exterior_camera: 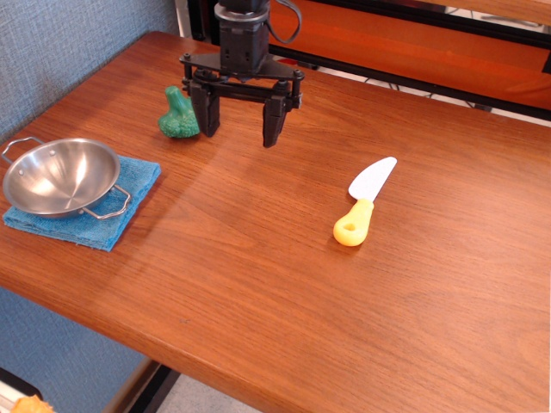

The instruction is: Move yellow-handled knife left and away from the edge of the table.

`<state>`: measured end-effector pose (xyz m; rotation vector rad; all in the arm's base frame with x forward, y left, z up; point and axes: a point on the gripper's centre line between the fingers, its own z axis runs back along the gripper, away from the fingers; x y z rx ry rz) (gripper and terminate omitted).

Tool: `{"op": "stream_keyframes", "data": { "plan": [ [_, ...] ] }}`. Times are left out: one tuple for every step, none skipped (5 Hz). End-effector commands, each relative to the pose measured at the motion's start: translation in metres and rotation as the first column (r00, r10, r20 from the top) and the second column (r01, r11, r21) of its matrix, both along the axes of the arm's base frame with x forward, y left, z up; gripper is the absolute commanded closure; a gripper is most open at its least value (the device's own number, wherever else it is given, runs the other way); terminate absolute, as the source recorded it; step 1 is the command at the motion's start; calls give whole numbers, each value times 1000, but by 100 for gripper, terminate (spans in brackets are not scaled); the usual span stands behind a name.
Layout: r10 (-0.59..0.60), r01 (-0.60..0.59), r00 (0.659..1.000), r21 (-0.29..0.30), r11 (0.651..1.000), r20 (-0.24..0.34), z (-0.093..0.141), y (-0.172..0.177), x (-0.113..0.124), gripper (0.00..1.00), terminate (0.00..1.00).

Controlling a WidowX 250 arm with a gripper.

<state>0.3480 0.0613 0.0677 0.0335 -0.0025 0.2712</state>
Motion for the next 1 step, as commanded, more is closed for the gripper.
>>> {"op": "stream_keyframes", "data": {
  "plan": [
    [3,-4,999,12,1000,44,15,-5,5,0,100]
  ]
}}
